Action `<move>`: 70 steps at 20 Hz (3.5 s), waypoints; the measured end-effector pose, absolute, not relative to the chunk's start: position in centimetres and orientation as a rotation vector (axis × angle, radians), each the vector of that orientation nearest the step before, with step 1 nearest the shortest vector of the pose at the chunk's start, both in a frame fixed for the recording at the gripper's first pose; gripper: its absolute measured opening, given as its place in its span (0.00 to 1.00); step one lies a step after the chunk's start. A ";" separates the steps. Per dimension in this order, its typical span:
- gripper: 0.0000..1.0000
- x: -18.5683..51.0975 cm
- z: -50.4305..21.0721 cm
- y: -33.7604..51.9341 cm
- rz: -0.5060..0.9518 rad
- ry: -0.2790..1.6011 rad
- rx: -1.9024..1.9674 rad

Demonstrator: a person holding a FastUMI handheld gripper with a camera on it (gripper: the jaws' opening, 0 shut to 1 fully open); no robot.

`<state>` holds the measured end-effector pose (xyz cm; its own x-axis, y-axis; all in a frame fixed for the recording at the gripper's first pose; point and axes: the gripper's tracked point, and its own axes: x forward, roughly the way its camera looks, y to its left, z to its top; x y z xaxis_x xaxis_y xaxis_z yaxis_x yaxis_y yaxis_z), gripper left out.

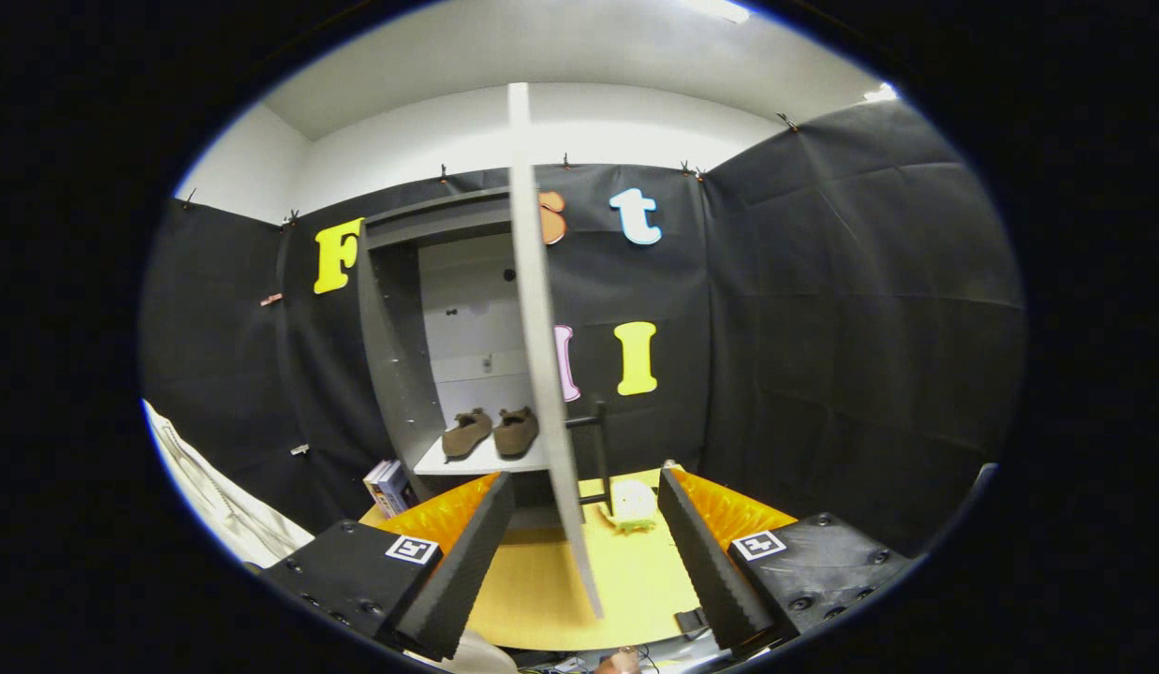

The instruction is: Open the shoe cabinet door, grab the shoes and put them into the shoe cabinet, then close the shoe cabinet door.

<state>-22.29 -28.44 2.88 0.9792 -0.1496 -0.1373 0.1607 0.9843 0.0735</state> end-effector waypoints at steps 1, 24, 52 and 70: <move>0.98 -22.0 2.5 -29.6 -0.152 0.139 0.088; 0.98 -13.5 -0.3 -23.8 0.072 0.143 0.053; 1.00 -3.1 -3.0 -0.7 0.320 0.119 0.074; 1.00 -6.2 -1.8 -0.2 0.272 0.105 0.034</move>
